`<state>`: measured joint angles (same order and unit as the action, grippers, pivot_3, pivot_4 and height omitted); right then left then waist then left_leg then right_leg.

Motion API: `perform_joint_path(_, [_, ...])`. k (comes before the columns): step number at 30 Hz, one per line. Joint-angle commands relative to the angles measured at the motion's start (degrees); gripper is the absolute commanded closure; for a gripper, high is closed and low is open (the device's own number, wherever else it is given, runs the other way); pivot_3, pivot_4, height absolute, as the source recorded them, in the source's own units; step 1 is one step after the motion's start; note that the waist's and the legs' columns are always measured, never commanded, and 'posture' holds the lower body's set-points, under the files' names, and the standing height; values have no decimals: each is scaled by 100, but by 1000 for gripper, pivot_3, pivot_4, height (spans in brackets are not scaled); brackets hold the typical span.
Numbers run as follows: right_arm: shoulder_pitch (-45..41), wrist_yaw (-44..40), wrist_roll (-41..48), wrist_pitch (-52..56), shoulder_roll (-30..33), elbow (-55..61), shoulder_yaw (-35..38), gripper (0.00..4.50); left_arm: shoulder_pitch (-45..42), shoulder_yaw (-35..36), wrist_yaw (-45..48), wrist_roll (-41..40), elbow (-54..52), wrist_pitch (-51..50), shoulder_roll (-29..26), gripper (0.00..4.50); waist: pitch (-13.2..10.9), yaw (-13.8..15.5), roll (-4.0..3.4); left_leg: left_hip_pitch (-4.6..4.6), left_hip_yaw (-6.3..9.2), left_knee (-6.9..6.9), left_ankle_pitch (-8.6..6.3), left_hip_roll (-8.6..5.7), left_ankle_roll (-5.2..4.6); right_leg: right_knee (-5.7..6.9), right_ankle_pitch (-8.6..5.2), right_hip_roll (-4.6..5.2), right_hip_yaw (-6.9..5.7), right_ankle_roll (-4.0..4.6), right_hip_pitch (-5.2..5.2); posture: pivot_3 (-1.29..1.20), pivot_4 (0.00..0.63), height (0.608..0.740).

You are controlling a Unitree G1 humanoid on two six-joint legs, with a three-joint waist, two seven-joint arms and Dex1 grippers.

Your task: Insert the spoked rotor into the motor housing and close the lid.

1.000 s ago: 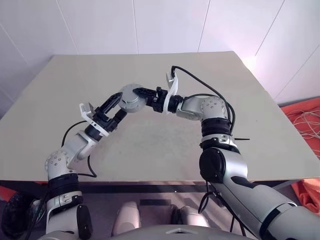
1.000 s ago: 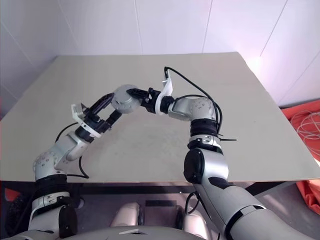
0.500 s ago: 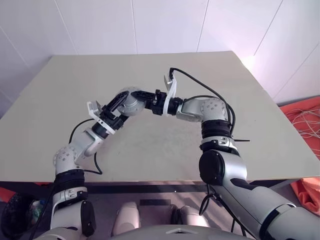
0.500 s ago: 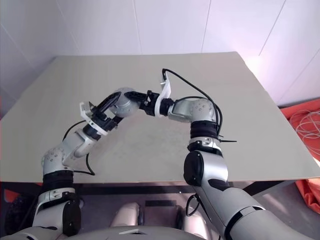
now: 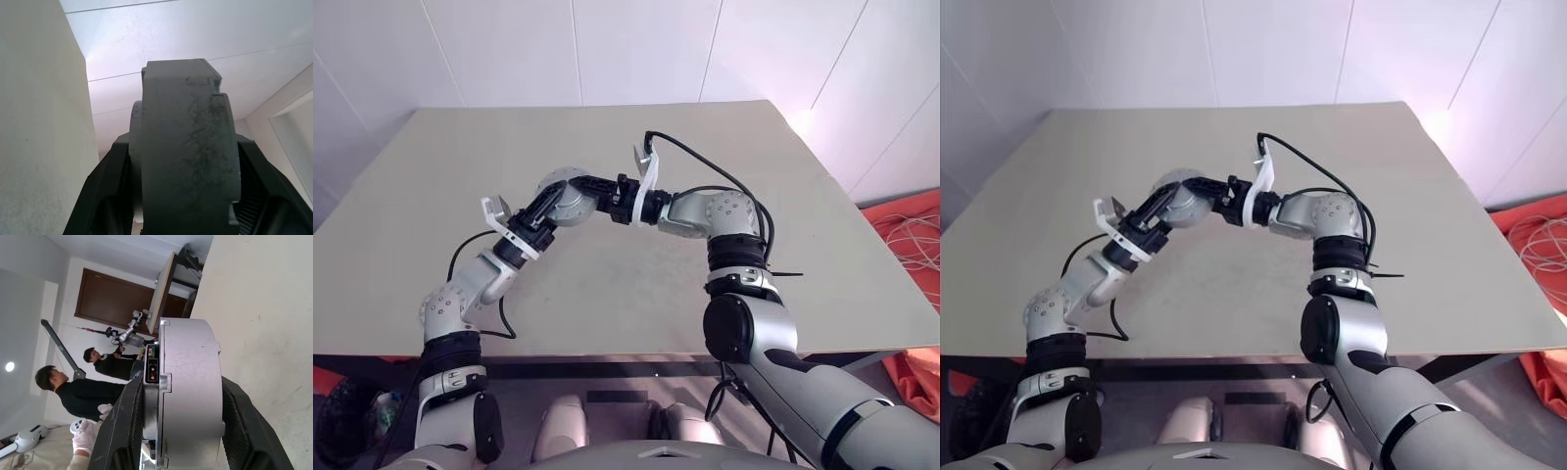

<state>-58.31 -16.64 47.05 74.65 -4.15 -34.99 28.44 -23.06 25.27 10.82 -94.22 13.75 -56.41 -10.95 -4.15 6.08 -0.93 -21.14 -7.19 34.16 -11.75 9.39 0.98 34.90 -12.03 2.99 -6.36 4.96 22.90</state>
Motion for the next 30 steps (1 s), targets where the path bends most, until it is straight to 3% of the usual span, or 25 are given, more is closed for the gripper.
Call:
perform_joint_path(1, [-162,-40,185,-80,16,181,14,2404,-79,80,90,-3,-289,101,-38,2411,0,0,0,0,0,0,0,0,0,0,0,0,0,0,0,0,0,740])
perform_joint_path(9, [-97,-105,107,-202,37,218,-113,2404,-90,142,112,53,-190,222,-27,2411,0,0,0,0,0,1,0,0,0,1,0,0,0,0,0,0,0,740])
perform_joint_path(16, [20,-222,-50,-426,101,364,-484,76,-64,141,163,109,-196,214,-25,2411,0,0,0,-1,0,2,0,0,0,1,0,0,0,-1,0,0,0,740])
perform_joint_path(30, [213,-252,-458,-1123,406,219,-721,33,277,749,6,945,-257,1298,-77,2411,1,-14,2,0,1,2,0,0,-1,0,0,0,0,-2,-2,0,0,740])
